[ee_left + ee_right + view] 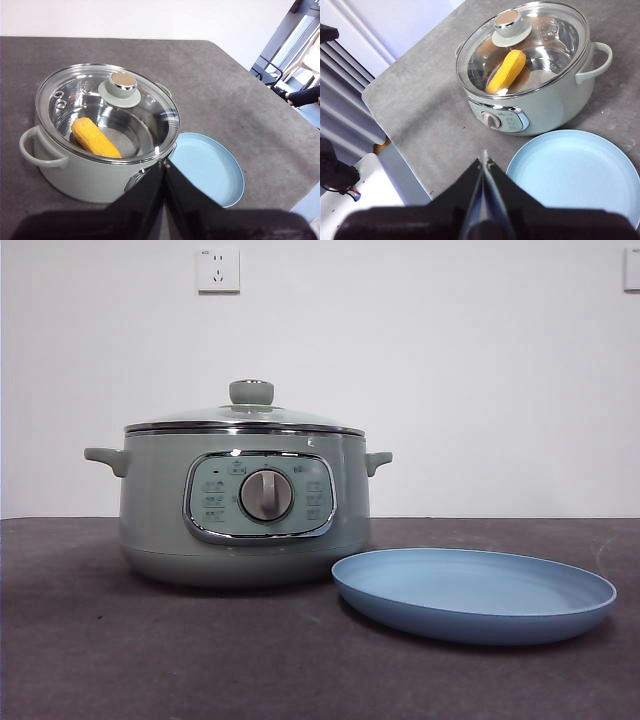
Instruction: Take the corn out from the steamer,put the corn on the plate,close the lid
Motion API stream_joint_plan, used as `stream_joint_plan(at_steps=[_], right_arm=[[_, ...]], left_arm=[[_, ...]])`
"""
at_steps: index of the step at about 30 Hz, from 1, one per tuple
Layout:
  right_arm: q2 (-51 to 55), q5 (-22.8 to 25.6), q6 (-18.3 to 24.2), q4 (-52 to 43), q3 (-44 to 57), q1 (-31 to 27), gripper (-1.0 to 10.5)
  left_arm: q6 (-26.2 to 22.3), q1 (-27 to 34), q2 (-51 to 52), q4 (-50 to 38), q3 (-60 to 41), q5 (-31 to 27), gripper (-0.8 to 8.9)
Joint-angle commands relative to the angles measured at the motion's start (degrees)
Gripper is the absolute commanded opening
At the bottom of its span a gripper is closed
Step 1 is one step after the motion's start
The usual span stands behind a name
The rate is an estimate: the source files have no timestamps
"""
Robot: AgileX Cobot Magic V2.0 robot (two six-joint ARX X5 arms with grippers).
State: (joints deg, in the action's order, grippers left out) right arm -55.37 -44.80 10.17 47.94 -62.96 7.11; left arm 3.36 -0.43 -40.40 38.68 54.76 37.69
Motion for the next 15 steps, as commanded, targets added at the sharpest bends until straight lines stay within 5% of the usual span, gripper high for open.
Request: stream_joint_plan(at_steps=[1, 4, 5, 15], right_arm=[[0.0, 0.2, 0.8, -0.3, -0.1, 0.1, 1.7], [0.0, 0.2, 0.3, -0.3, -0.1, 0.1, 5.2], [0.0, 0.2, 0.3, -0.3, -0.1, 0.1, 5.9], [0.0, 0.2, 0.2, -0.3, -0.1, 0.1, 6.0]], left_arm=[[-0.4, 0.0, 0.0, -0.1, 0.2, 0.2, 1.65], [-0.4, 0.0, 0.0, -0.3, 0.2, 0.2, 4.87], [-0.4, 0.0, 0.0, -0.5, 0.2, 0.2, 5.15], [-0.4, -0.8, -2.9, -8.7, 0.2, 0.3, 5.11]])
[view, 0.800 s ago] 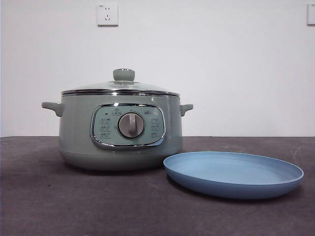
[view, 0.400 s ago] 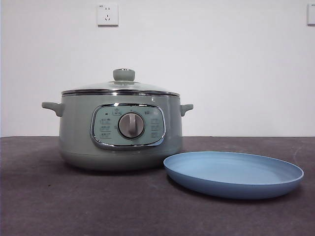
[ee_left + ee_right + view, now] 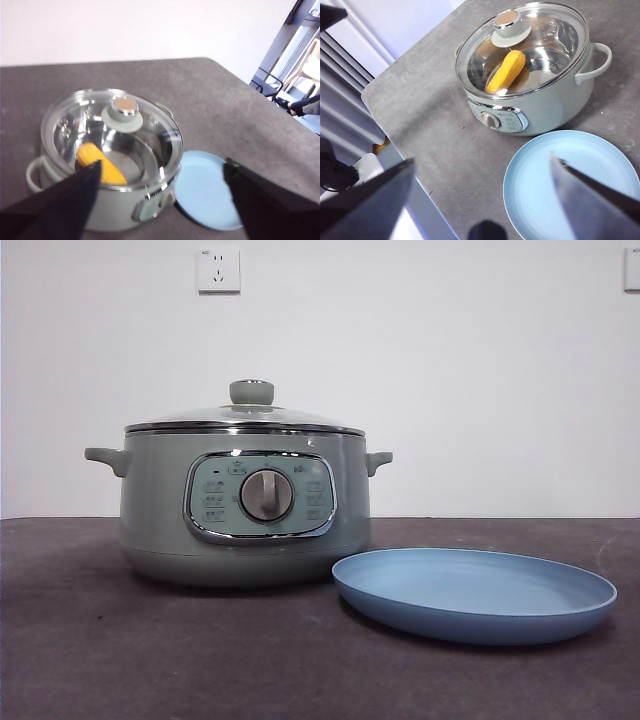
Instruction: Take the corn out from the steamer,put the corn on the plate,close the lid
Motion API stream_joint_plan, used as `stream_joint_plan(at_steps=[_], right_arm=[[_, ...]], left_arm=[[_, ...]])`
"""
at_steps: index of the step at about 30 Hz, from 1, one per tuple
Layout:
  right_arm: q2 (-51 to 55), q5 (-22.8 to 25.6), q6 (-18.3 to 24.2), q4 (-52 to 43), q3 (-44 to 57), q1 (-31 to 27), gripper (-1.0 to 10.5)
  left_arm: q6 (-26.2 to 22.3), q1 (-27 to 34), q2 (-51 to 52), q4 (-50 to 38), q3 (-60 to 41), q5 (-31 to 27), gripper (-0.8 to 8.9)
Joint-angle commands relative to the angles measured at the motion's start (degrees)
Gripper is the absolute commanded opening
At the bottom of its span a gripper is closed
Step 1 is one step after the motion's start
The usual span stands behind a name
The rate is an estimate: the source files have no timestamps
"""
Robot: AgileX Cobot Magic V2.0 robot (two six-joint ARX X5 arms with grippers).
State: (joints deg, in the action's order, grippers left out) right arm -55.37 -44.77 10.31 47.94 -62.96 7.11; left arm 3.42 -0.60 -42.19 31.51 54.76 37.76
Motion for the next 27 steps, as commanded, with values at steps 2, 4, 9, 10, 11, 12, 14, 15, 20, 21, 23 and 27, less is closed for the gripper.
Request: stream_joint_plan(at_steps=[2, 4, 9, 10, 11, 12, 14, 15, 20, 21, 23, 27], right_arm=[[0.0, 0.1, 0.0, -0.3, -0.1, 0.1, 6.0], [0.0, 0.1, 0.0, -0.3, -0.1, 0.1, 6.0], [0.0, 0.1, 0.0, -0.3, -0.1, 0.1, 6.0], [0.0, 0.1, 0.0, -0.3, -0.1, 0.1, 6.0], [0.0, 0.2, 0.0, -0.3, -0.1, 0.1, 6.0], [0.0, 0.2, 0.0, -0.3, -0.1, 0.1, 6.0], [0.0, 0.2, 0.0, -0.3, -0.1, 0.1, 6.0], [0.0, 0.2, 0.0, -0.3, -0.1, 0.1, 6.0], [0.0, 0.3, 0.0, -0.3, -0.1, 0.1, 6.0], [0.0, 0.3, 0.0, -0.3, -0.1, 0.1, 6.0], [0.0, 0.3, 0.0, -0.3, -0.1, 0.1, 6.0], [0.0, 0.3, 0.0, -0.3, -0.1, 0.1, 6.0]], left_arm=[[-0.5, -1.7, -3.1, -3.7, 0.2, 0.2, 5.11], [-0.5, -2.9, -5.4, -6.3, 0.2, 0.0, 5.09], [-0.5, -6.5, -13.6, -11.0, 3.6, -1.5, 5.07], [-0.9, -7.4, -15.6, -11.7, 4.7, -2.5, 5.07], [-1.3, -8.2, -17.3, -12.4, 5.8, -3.5, 5.07], [-2.2, -9.1, -19.3, -13.1, 7.0, -4.7, 5.07], [-3.5, -10.8, -23.3, -14.0, 9.6, -6.8, 5.07], [-4.2, -11.6, -25.5, -14.2, 11.0, -8.2, 5.07], [-7.7, -15.1, -35.6, -15.6, 17.1, -12.7, 5.07], [-8.0, -15.7, -37.6, -16.4, 18.2, -13.4, 5.07], [-8.1, -16.7, -40.8, -18.0, 19.6, -15.3, 5.07], [-8.2, -18.1, -46.0, -22.3, 20.5, -17.3, 5.06]])
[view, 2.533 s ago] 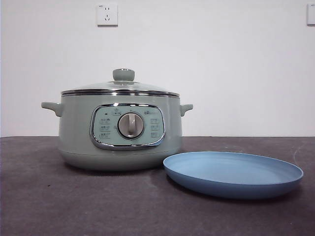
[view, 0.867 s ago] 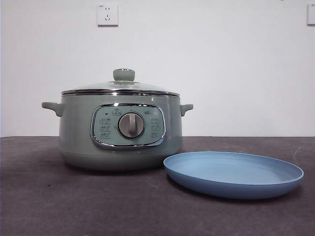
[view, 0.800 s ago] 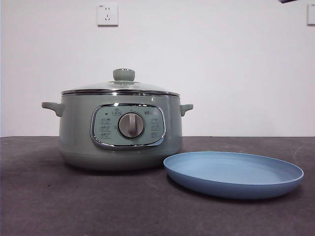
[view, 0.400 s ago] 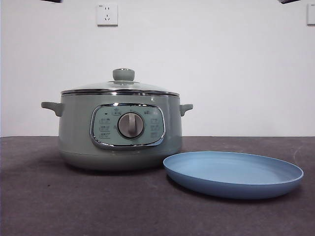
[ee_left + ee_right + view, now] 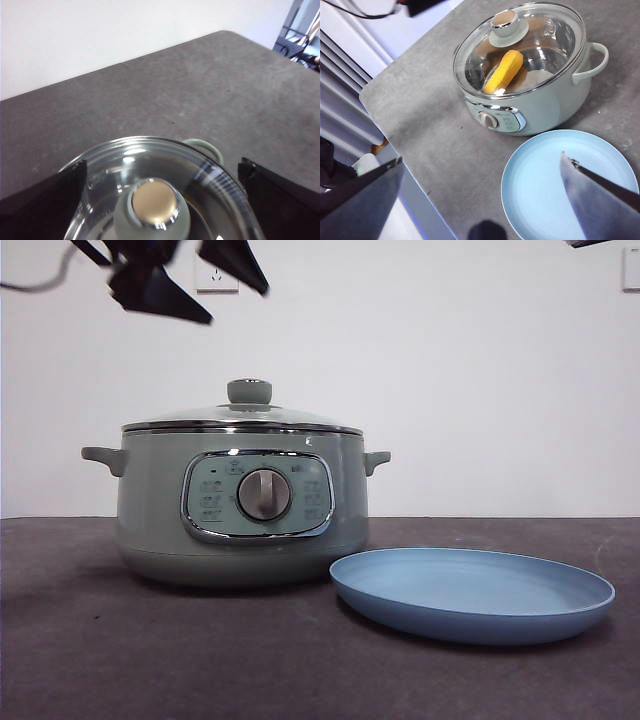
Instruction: Take the corn out from the steamer,put the corn on the plate,close the lid
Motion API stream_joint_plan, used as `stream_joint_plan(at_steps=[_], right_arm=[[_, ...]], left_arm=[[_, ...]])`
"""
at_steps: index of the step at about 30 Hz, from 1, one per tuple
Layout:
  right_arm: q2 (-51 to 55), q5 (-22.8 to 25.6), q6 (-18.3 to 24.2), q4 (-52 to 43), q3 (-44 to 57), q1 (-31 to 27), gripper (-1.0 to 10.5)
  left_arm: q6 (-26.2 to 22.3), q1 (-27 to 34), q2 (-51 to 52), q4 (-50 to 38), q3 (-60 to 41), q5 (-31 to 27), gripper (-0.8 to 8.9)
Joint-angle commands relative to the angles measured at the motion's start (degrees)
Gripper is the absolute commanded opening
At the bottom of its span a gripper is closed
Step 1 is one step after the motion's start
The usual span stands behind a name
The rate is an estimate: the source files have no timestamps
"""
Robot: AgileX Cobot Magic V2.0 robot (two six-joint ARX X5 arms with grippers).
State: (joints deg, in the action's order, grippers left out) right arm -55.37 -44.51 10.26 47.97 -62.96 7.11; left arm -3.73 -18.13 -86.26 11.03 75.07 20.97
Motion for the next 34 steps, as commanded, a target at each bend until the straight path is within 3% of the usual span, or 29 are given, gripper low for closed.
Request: stream_joint_plan(at_steps=[1, 13, 27, 34], right_arm=[[0.0, 0.0, 0.1, -0.3, -0.1, 0.1, 6.0], [0.0, 0.0, 0.1, -0.3, -0.1, 0.1, 6.0], [0.0, 0.1, 0.1, -0.3, -0.1, 0.1, 6.0], [0.0, 0.1, 0.1, -0.3, -0.1, 0.1, 6.0]], left_arm=[[-1.1, -0.7, -2.9, -2.5, 0.2, -0.7, 5.06], [-4.0, -2.2, -8.7, -3.5, 0.2, -6.0, 5.03], [-4.0, -3.3, -11.1, -1.5, 0.2, -7.4, 4.91], [-4.0, -3.7, -11.1, 0.3, 0.2, -7.2, 1.87]])
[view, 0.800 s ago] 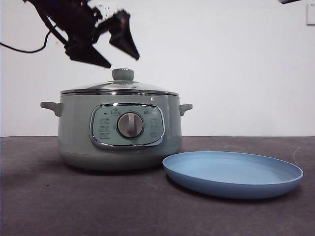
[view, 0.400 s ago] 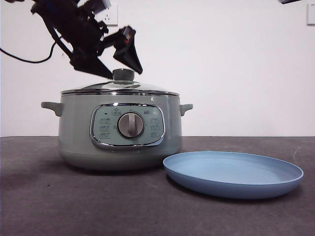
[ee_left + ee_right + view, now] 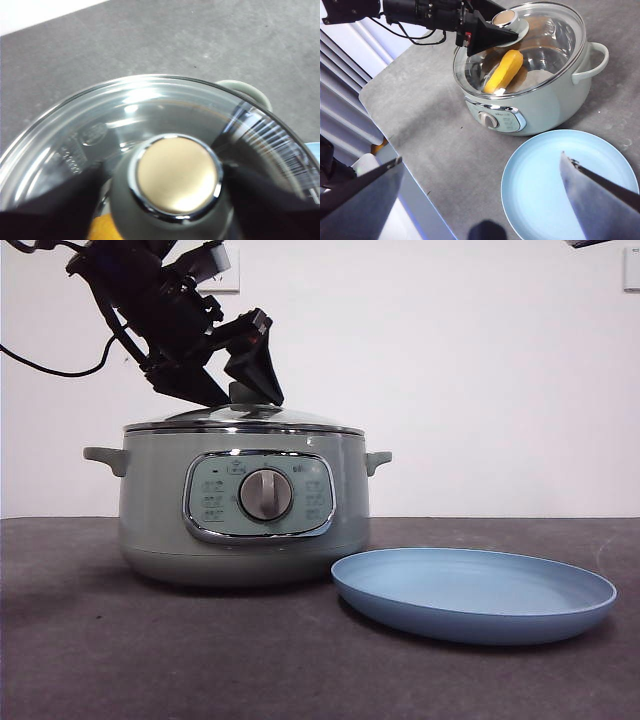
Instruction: Take the corn out from the steamer,put the corn on the plate,close the lid
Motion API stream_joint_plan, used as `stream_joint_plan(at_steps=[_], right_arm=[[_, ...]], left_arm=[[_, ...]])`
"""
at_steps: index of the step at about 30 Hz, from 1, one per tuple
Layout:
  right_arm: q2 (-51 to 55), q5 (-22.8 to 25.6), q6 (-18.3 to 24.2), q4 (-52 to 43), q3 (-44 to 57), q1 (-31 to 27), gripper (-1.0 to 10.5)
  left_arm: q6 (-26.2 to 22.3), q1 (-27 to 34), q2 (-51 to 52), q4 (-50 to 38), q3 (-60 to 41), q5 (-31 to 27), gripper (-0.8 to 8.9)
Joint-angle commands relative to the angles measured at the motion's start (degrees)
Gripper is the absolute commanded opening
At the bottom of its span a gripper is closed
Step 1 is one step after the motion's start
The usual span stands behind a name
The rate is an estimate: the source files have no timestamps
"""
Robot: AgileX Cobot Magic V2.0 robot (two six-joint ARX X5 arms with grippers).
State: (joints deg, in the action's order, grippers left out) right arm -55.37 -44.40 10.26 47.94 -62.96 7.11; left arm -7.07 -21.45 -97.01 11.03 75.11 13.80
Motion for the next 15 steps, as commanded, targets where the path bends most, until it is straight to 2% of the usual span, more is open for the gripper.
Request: stream_joint_plan(at_steps=[1, 5, 15], right_arm=[[0.0, 0.0, 0.1, -0.3, -0.1, 0.1, 6.0], [0.0, 0.0, 0.1, -0.3, -0.1, 0.1, 6.0], [0.0, 0.0, 0.1, -0.3, -0.1, 0.1, 6.0]], left_arm=[[-0.5, -0.3, -0.3, 0.3, 0.2, 0.0, 1.45], [-0.5, -0.4, -0.3, 0.3, 0.2, 0.0, -0.11], [-0.4, -0.3, 0.8, 0.2, 0.4, 0.1, -0.08]])
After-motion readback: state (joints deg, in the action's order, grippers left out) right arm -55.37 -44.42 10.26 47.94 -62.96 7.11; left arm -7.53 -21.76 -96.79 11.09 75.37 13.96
